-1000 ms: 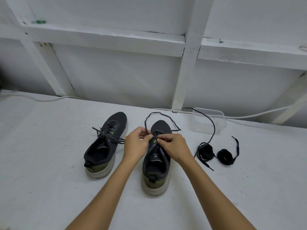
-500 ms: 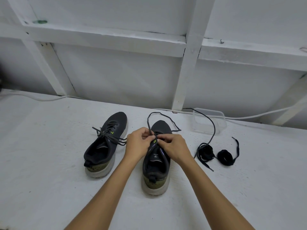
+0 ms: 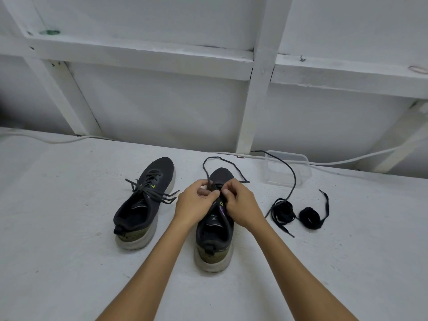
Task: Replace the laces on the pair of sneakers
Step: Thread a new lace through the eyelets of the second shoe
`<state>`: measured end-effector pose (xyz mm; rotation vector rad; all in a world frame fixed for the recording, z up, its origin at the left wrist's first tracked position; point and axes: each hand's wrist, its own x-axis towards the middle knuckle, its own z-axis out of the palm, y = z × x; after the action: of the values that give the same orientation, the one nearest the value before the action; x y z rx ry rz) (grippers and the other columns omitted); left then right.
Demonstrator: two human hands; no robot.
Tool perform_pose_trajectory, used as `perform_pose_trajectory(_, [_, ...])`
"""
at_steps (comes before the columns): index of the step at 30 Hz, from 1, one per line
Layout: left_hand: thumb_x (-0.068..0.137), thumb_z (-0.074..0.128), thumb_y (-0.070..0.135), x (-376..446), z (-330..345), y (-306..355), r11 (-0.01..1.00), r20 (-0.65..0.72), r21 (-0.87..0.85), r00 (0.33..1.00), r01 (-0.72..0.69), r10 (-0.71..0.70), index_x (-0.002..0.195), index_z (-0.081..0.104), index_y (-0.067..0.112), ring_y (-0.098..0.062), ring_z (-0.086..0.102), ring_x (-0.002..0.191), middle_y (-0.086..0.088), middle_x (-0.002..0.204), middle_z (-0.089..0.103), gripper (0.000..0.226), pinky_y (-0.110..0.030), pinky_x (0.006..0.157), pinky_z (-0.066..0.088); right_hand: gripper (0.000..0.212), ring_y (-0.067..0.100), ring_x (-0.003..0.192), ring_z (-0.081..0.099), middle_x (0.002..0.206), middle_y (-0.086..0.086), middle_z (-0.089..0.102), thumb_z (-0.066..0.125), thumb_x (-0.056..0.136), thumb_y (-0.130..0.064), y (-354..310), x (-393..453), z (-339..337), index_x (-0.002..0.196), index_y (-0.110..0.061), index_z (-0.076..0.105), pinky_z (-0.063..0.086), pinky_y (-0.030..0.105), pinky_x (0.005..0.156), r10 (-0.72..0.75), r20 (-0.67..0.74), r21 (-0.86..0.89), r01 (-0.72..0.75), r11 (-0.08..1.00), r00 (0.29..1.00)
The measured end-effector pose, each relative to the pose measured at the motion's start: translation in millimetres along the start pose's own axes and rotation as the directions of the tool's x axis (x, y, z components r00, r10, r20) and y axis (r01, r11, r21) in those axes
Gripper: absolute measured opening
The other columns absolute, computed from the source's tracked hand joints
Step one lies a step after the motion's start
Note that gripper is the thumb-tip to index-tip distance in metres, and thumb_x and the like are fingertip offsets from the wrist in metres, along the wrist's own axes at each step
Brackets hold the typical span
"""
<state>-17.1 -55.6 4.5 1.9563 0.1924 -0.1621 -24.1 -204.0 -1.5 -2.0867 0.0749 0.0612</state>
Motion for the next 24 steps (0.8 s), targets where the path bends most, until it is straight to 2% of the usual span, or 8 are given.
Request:
perform_pose_trajectory(3, [0.084,0.072,0.034,3.0,2.6,3.0,0.997,0.010,0.076,1.000,0.021,-0.022,0.103,0.063,0.036,-0.011,0.067,0.091,0.014,0.089,0.071,0.021,-0.038,0.089,0.055,0.016,0.014,0.071,0.059,0.089,0.005,0.059,0.043,0.106,-0.016,-7.0,-3.3,-12.1,0.096,-0.011,0.054,0.058,0.033,0.061,0.135,0.059,0.280,-0.147,0.949,0.989])
perform_pose_trajectory(6, [0.083,0.070,0.034,2.4,6.6,9.1,0.990,0.014,0.135,0.999,0.034,-0.036,0.096,0.062,0.035,-0.013,0.067,0.091,0.014,0.089,0.071,0.016,-0.038,0.088,0.054,0.017,0.013,0.073,0.060,0.092,0.004,0.060,0.044,0.106,-0.016,-12.8,-4.8,-30.2,0.093,-0.013,0.054,0.052,0.026,0.055,0.136,-0.009,0.391,-0.122,0.912,0.991])
perform_pose_trajectory(10, [0.082,0.067,0.028,1.0,10.7,13.1,0.989,-0.032,0.138,0.998,0.060,-0.056,0.086,0.059,0.027,-0.016,0.065,0.086,0.011,0.087,0.071,0.009,-0.038,0.086,0.054,0.019,0.010,0.080,0.062,0.094,-0.006,0.067,0.041,0.108,-0.019,-27.6,1.6,-52.8,0.093,-0.018,0.053,0.048,0.025,0.064,0.155,-0.154,0.594,-0.034,0.804,0.976])
perform_pose_trajectory(14, [0.081,0.068,0.029,1.0,12.1,10.4,0.991,-0.064,0.099,0.995,0.088,-0.082,0.085,0.060,0.025,-0.016,0.065,0.086,0.010,0.087,0.070,0.010,-0.039,0.085,0.054,0.026,0.016,0.088,0.072,0.084,-0.004,0.074,0.031,0.111,-0.022,-34.6,7.3,-66.0,0.097,-0.014,0.051,0.058,0.036,0.077,0.215,-0.038,0.772,-0.108,0.627,0.976])
perform_pose_trajectory(16, [0.081,0.070,0.027,1.5,11.2,7.0,0.995,-0.063,0.058,0.995,0.085,-0.081,0.087,0.060,0.026,-0.017,0.066,0.086,0.011,0.089,0.070,0.011,-0.040,0.086,0.055,0.020,0.016,0.070,0.065,0.069,-0.002,0.065,0.037,0.107,-0.020,-32.6,5.3,-68.3,0.095,-0.013,0.053,0.053,0.031,0.068,0.243,0.026,0.555,-0.216,0.803,0.970])
perform_pose_trajectory(18, [0.081,0.072,0.024,0.9,9.8,3.4,0.997,-0.040,0.009,0.996,0.075,-0.074,0.089,0.060,0.027,-0.018,0.068,0.085,0.010,0.094,0.068,0.015,-0.040,0.085,0.056,0.018,0.010,0.062,0.057,0.065,-0.007,0.061,0.049,0.101,-0.024,-25.0,3.1,-67.5,0.093,-0.016,0.062,0.044,0.025,0.063,0.213,0.072,0.084,-0.219,0.972,0.974])
perform_pose_trajectory(21, [0.083,0.071,0.014,3.8,8.6,3.4,0.997,0.051,-0.055,0.997,0.053,-0.050,0.100,0.062,0.034,-0.019,0.069,0.082,0.007,0.106,0.066,0.027,-0.037,0.079,0.059,0.017,0.001,0.072,0.055,0.079,-0.015,0.061,0.061,0.098,-0.033,-15.0,4.2,-59.2,0.099,-0.022,0.073,0.039,0.019,0.064,0.136,0.211,-0.303,-0.068,0.951,0.968])
perform_pose_trajectory(24, [0.082,0.063,-0.001,13.1,6.2,13.5,0.994,0.125,-0.108,0.992,0.021,-0.007,0.123,0.060,0.037,-0.015,0.064,0.072,0.009,0.112,0.060,0.056,-0.030,0.062,0.054,0.014,0.008,0.083,0.057,0.086,-0.013,0.061,0.068,0.095,-0.033,-14.6,5.6,-48.8,0.104,-0.024,0.075,0.038,0.018,0.065,0.112,0.205,-0.371,-0.029,0.928,0.972])
